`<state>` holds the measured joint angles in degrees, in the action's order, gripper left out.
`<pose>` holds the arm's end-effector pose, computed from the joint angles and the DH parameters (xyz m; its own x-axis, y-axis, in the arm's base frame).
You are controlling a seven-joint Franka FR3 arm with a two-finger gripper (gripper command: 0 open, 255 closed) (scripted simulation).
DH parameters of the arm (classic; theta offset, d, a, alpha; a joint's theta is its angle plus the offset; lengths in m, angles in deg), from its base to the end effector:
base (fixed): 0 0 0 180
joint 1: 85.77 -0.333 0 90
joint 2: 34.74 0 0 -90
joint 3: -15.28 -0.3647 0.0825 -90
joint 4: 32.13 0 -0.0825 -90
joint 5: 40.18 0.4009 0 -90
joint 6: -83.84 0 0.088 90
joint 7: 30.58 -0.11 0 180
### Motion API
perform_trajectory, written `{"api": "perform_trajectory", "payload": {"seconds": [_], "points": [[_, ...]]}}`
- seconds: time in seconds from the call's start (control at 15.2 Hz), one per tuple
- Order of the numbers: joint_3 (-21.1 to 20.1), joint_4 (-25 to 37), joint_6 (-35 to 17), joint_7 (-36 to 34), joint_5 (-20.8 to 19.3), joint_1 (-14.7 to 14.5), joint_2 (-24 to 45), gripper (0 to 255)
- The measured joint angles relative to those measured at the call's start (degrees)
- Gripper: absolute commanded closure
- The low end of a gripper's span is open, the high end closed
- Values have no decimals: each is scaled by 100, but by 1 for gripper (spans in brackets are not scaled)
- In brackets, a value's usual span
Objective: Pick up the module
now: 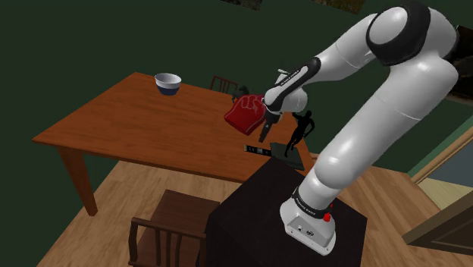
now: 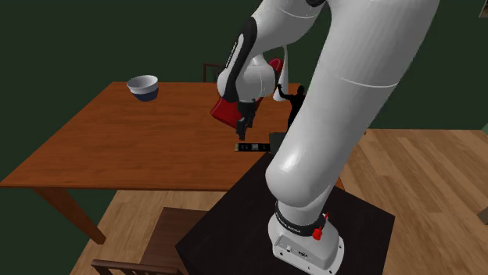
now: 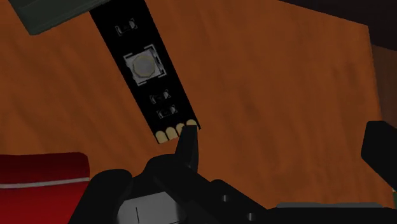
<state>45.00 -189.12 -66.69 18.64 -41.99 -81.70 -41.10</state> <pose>0.3327 -0.2170 0.2799 0.9552 0.2951 0.0204 0.2957 -0.9546 -0.0373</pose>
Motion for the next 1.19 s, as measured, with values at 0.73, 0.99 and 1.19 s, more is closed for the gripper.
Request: {"api": "perform_trajectory", "payload": {"seconds": [0.73, 0.99, 1.19], "points": [[-997, 1547, -1179, 3645, 3009, 1219, 3067, 0], [-1315, 1905, -1326, 3964, 3239, 1559, 3557, 0], [-1561, 2038, -1511, 4128, 3423, 1771, 3853, 0]]}}
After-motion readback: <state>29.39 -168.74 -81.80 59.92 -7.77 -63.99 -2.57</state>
